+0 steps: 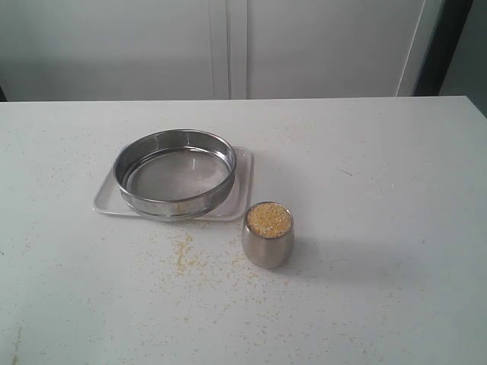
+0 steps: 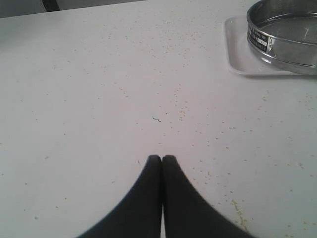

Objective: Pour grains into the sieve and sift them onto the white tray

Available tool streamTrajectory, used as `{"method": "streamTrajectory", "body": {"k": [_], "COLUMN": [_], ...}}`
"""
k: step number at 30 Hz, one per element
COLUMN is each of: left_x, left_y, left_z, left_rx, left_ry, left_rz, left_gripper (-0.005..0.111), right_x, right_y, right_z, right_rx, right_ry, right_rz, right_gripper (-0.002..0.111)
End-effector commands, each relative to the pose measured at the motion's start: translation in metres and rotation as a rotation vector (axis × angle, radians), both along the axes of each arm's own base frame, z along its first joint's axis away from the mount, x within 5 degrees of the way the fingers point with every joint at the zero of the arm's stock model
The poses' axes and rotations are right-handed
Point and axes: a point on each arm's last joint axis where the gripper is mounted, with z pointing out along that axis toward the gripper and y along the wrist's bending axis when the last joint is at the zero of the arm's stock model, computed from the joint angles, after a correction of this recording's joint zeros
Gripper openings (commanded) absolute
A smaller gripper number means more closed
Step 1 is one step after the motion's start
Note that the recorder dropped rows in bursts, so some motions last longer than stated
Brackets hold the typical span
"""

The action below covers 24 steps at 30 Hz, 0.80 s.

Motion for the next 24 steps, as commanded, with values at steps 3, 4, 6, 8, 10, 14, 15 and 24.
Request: {"method": "streamTrajectory", "body": {"k": [3,4,6,8,10,14,15,24], "left_x": [0.000,0.000,0.000,0.000,0.000,0.000,0.000,0.000], "left_y": [0.000,0.000,0.000,0.000,0.000,0.000,0.000,0.000], "left_z": [-0.001,-0.001,-0.001,-0.001,-0.001,-0.001,-0.001,-0.001], "left_rx": [-0.009,-0.009,-0.009,-0.009,-0.009,-0.009,-0.009,-0.009], "left_ry": [-0.004,-0.004,-0.004,-0.004,-0.004,-0.004,-0.004,-0.004], "left_rz": [0.003,0.003,0.003,0.003,0.003,0.003,0.003,0.003], "left_gripper": [0.000,0.000,0.000,0.000,0.000,0.000,0.000,0.000], "right_x": [-0.005,-0.007,-0.012,-0.015,-0.017,-0.023,-0.025,0.001], "right_y": [-0.001,-0.002,-0.002,-0.003,-0.002,0.000,-0.001,0.010], "right_z": [0.030,0.035,0.044,0.049,0.053,0.071,0.077,0.105], "right_rx": [0.223,0.288,0.420,0.529,0.525,0.464,0.462,0.308], "right_ry": [-0.324,-0.368,-0.446,-0.491,-0.526,-0.583,-0.599,-0.510], "right_rz": [0.027,0.042,0.082,0.125,0.149,0.168,0.169,0.172], "right_gripper": [0.000,0.000,0.000,0.000,0.000,0.000,0.000,0.000]}}
